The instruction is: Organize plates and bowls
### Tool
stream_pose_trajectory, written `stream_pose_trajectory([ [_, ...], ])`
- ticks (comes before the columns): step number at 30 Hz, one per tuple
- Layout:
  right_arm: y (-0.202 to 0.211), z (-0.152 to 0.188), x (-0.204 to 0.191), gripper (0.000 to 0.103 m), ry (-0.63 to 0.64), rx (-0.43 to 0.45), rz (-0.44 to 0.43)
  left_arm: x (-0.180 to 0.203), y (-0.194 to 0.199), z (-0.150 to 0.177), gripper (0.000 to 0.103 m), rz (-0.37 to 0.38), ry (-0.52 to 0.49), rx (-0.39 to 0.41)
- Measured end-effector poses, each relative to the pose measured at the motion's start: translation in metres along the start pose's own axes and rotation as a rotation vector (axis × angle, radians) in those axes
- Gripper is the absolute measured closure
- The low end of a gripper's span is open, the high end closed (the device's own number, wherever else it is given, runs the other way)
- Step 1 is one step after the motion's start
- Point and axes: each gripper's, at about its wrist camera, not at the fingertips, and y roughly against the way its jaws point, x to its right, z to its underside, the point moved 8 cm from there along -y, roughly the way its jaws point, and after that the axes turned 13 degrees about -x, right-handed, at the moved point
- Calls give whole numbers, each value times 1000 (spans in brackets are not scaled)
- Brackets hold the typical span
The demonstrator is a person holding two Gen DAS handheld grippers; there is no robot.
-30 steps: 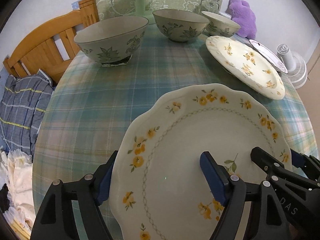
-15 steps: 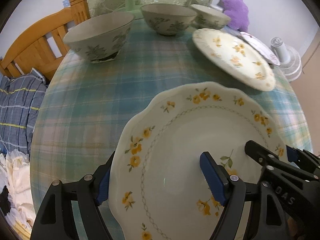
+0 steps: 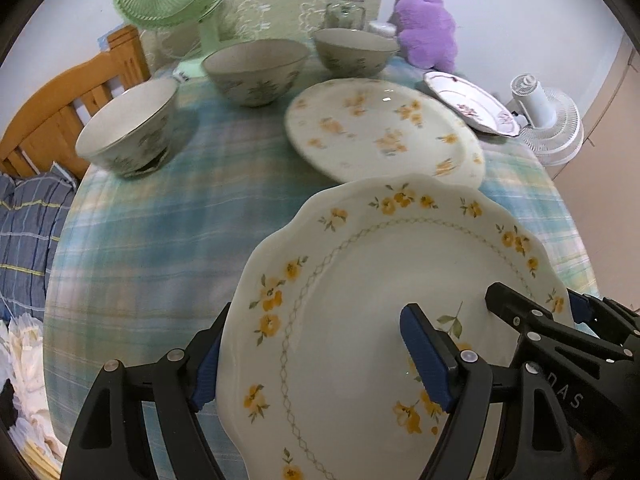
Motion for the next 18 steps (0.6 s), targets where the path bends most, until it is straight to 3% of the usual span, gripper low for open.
stream_pose_trajectory([
  [18,2,-37,129,41,-13,10,-4,124,-26,-30,23,-11,-27,-8],
])
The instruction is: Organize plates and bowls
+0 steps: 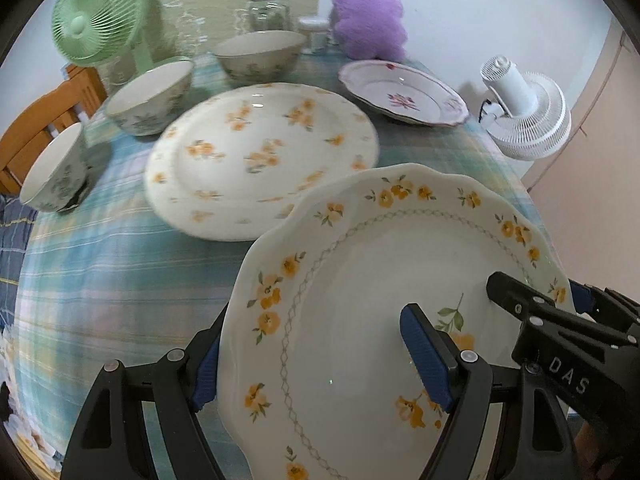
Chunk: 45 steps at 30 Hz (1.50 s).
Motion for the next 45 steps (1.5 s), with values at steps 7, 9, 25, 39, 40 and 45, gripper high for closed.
stream_pose_trajectory([
  [7,-14,-10,34,41,6,-17,4,27,-17,-7,23,-2,14,-29],
  [9,-17,-12,40,41,9,-21,4,33,-23,-8,23,-5,17,-36],
  [25,-33,-18,58,41,0,-33,-4,40,-41,-14,23,-16,39,-54],
  [39,11,-18,49,40,65,66,59,31,3,-9,17,-40,64,13],
  [40,14,-18,47,39,69,75,56,29,8,-8,17,-43,70,22],
  [45,30,-16,40,34,76,79,38,20,29,-6,17,-55,71,66],
])
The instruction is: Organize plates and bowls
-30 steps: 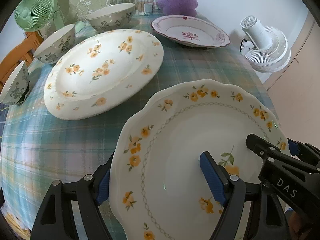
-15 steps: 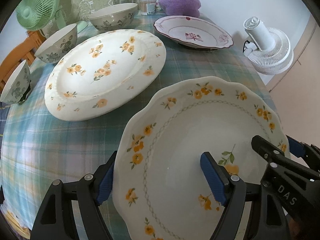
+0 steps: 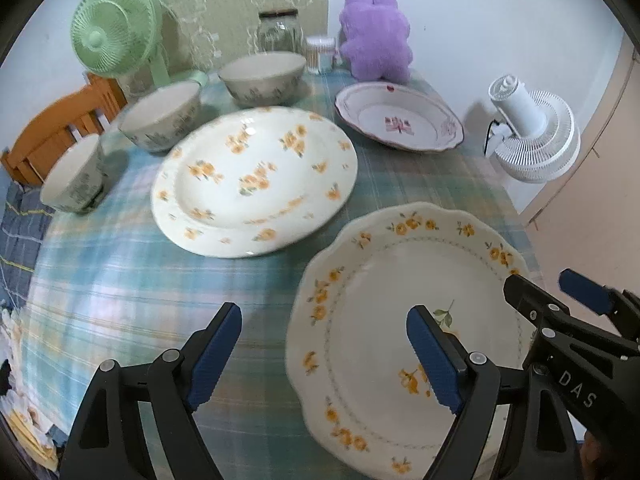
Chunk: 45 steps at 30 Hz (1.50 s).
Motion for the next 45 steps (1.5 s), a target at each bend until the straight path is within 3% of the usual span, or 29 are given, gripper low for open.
stream_pose_trajectory([
  [3,9,0,-6,27,1,18,9,-12,12,0,15,-10,1,31],
  [10,32,-4,-41,27,-8,69,-13,-49,36,-5,13,-12,-3,83],
  [15,45,-7,-67,27,-71,103,-8,-73,50,-11,13,-56,-60,151],
  [24,59,-23,-105,27,-130,156,-46,-114,55,-41,13,-41,-35,172],
  [31,57,-58,-113,27,-118,193,10,-124,40,-70,12,-15,-4,157],
  [35,41,-82,-118,27,-96,184,-39,-124,27,-87,13,-32,2,128],
  [45,-7,-129,-132,27,-25,130,-57,-127,-26,-119,12,-43,32,82],
])
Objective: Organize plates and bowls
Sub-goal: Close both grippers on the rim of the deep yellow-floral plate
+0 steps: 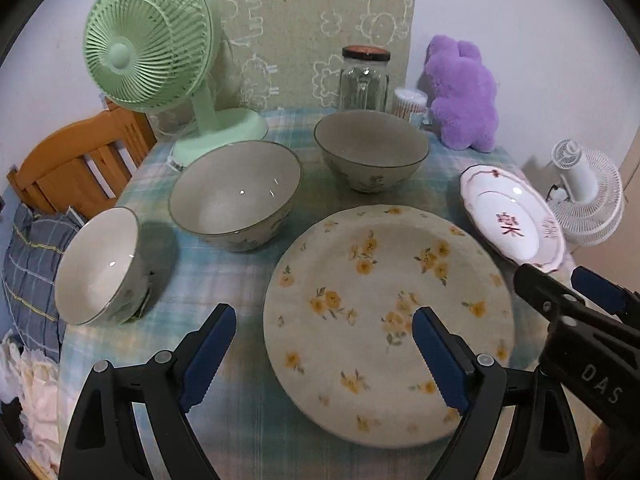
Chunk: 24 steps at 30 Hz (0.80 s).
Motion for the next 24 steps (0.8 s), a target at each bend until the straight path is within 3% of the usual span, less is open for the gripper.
stream_pose_trajectory([
  [7,-46,-12,-11,27,38,-66,-14,-7,-41,-7,12,-30,46,-70],
  [18,-83,-12,-14,28,66,-134,9,-8,-69,-8,16,-40,47,-142],
  [21,-91,-14,-14,40,83,-147,13,-5,-72,-8,19,-45,32,-138],
  [24,-98,-17,-16,40,92,-154,11,-3,-72,-11,19,-46,28,-139],
])
